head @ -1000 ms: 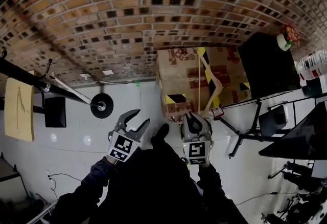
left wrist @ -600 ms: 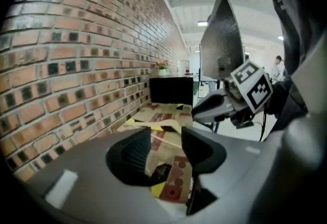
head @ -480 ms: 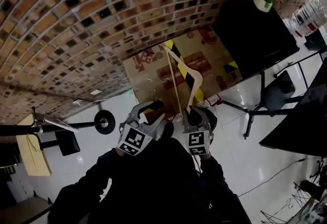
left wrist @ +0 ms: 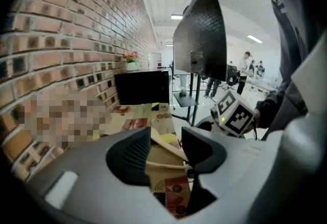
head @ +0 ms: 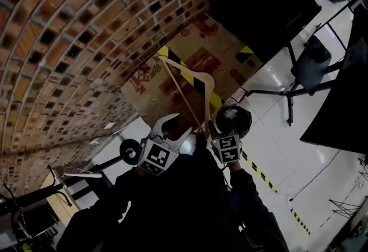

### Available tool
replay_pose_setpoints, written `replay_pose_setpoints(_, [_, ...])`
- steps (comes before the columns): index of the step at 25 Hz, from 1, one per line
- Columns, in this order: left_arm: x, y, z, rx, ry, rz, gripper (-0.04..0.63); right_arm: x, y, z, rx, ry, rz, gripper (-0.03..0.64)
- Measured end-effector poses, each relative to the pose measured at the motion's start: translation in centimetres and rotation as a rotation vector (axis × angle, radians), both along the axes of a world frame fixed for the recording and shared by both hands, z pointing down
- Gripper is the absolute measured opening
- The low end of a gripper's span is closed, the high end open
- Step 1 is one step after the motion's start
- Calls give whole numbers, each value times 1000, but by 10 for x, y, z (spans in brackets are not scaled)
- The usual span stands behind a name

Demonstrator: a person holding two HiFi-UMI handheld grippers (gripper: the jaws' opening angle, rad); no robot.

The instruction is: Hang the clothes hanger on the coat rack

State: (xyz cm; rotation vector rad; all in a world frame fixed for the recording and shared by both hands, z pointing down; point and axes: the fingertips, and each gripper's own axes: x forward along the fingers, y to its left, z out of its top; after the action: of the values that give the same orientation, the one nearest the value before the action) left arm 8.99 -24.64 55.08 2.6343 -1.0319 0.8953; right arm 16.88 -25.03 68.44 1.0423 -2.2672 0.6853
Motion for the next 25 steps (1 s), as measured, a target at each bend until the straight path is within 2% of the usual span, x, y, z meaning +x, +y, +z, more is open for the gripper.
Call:
replay_pose_setpoints(4, [-1,-5,7,-18,9,95,198,-13,4,16,-102,-71,54,143])
replay_pose_setpoints(7, [-6,-16,3,-23,23,93,198,-20,4,28,-178,-123,109,176])
replay_pose_setpoints(13, [-21,-28,6,-30,1,128,198,-26,9,59,-355,-276,221,175])
replay_pose_setpoints(18, [-27,-26,11,-44,-9,153,196,-27,11,57,-417,-346,248,124])
replay_pose_setpoints(20, [-24,-27,7,-44,16,125,196,-26,10,53,-426,-366,261,118])
replay_pose_setpoints(22, [-23,-27,4,-38,22,110,196,-24,8,46,-431,-422,283,116])
replay_pose_setpoints(25, [-20,-22,8,-20,-10,139,196,-17,4,27,-430,-527,309,112])
